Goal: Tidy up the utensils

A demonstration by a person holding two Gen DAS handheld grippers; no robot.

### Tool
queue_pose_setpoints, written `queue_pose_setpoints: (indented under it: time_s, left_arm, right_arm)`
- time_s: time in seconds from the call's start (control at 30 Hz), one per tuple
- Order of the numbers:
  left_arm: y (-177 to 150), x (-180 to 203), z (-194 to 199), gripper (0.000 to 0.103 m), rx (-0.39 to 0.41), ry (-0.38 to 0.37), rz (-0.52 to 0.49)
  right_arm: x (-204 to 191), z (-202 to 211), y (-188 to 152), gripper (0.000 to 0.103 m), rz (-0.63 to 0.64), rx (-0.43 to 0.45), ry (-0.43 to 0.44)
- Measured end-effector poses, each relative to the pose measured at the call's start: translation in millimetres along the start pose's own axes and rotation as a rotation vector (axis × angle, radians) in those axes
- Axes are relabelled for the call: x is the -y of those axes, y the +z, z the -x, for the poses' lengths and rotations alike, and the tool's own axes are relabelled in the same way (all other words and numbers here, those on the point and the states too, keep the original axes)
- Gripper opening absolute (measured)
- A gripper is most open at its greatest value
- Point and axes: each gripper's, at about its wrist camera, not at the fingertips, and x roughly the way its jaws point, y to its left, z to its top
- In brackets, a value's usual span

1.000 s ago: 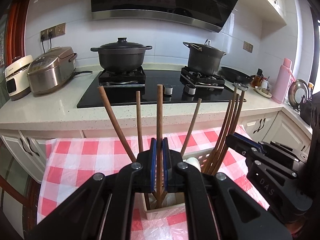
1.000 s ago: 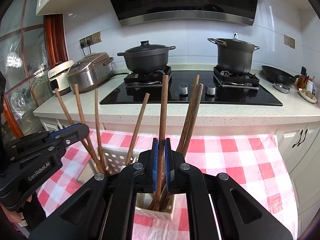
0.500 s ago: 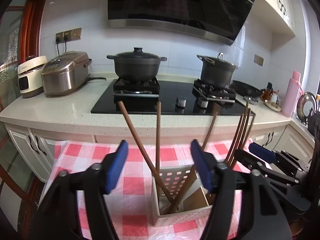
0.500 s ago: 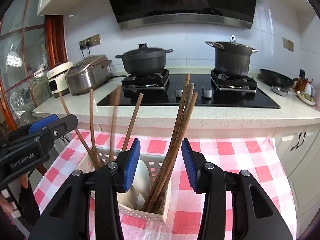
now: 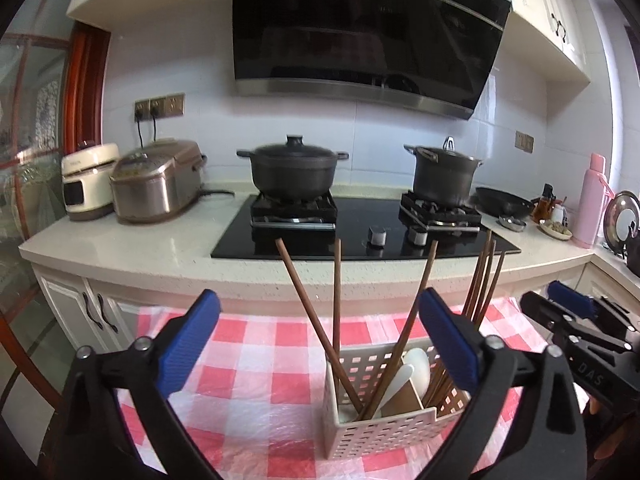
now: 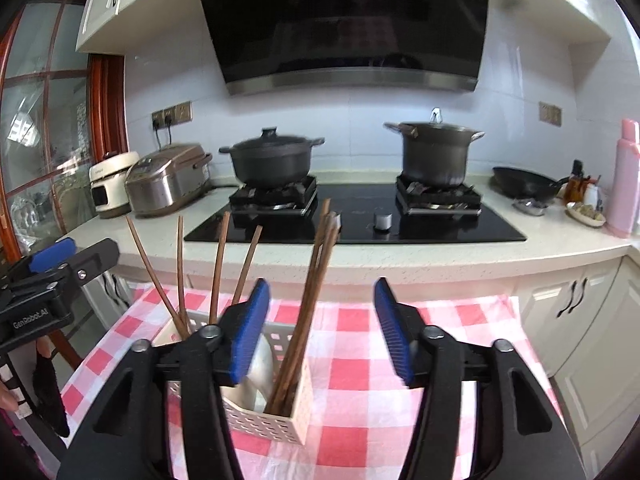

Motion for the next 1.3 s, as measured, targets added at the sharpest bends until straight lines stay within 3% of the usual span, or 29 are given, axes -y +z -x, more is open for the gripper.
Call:
queue_pose_setpoints:
  time_s: [0.3, 0.63, 0.9, 1.3]
  left_arm:
    - [15, 3, 43, 0.098, 0.063, -0.01, -0.02]
    - [30, 1, 98, 0.098, 0.154, -0.058, -0.024]
    - [23, 0, 118, 0.098, 0.173, -0.067, -0.032]
    - [-28, -3, 108, 0.098, 0.07, -0.044, -0.004]
  right_arm:
    - [9, 48, 13, 0.084, 0.013, 0.102, -0.028]
    - [6, 96, 17, 0.084, 0.001, 0.185, -0.006]
    - [1, 113, 5, 0.084, -0.007, 0.209, -0.013]
    - [4, 107, -42, 0.084, -0.011, 0.129, -0.048]
